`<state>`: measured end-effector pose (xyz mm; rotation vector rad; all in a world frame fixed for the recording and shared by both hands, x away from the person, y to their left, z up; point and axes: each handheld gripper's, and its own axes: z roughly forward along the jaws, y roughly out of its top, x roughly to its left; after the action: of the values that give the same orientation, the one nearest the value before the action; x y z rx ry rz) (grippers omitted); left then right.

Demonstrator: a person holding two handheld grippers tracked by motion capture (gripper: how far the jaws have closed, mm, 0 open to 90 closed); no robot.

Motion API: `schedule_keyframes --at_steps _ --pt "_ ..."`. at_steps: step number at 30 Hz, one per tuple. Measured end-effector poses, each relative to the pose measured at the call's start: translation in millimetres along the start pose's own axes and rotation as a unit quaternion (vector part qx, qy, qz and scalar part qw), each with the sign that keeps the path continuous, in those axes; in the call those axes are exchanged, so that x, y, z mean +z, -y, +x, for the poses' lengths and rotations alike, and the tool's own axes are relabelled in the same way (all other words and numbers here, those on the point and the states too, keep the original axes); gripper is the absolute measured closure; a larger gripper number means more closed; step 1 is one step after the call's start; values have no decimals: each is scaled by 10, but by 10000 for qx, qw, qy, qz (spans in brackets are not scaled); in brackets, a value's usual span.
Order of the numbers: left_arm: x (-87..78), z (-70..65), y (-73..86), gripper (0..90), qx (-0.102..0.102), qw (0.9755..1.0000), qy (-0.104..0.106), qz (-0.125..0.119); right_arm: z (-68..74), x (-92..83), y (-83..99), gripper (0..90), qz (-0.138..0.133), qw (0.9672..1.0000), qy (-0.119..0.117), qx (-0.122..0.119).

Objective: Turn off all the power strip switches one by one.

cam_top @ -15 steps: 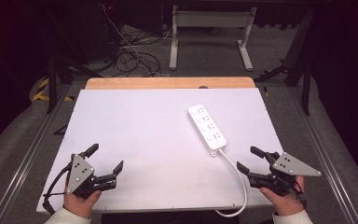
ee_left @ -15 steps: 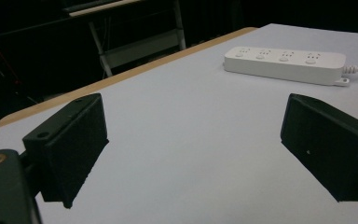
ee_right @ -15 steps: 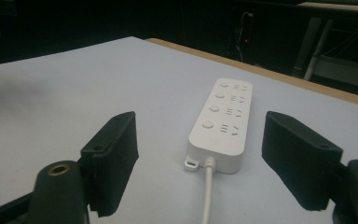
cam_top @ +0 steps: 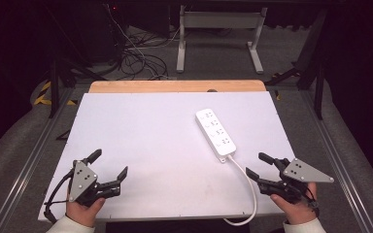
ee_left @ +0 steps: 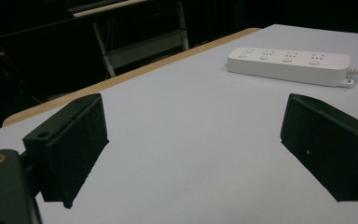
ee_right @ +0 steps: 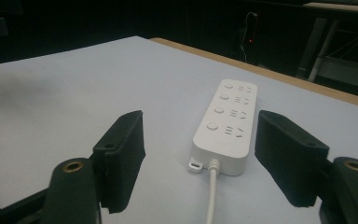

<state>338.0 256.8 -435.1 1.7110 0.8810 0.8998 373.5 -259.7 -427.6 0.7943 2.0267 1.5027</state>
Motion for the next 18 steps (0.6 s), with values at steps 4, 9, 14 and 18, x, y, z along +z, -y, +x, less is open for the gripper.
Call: schedule_keyframes --at_steps 4,9,14,18 --pt "0 -2 -1 79 -1 10000 -26 7 2 5 -32 375 3 10000 -39 -11" --pt "-1 1 0 79 16 10000 -43 17 1 52 -118 394 84 9999 -82 -95" --pt "-5 1 -1 80 26 10000 -62 9 -11 134 -212 394 155 9997 -114 -151" --pt "-6 0 3 79 24 10000 -38 29 -28 211 -298 394 243 9994 -117 -200"
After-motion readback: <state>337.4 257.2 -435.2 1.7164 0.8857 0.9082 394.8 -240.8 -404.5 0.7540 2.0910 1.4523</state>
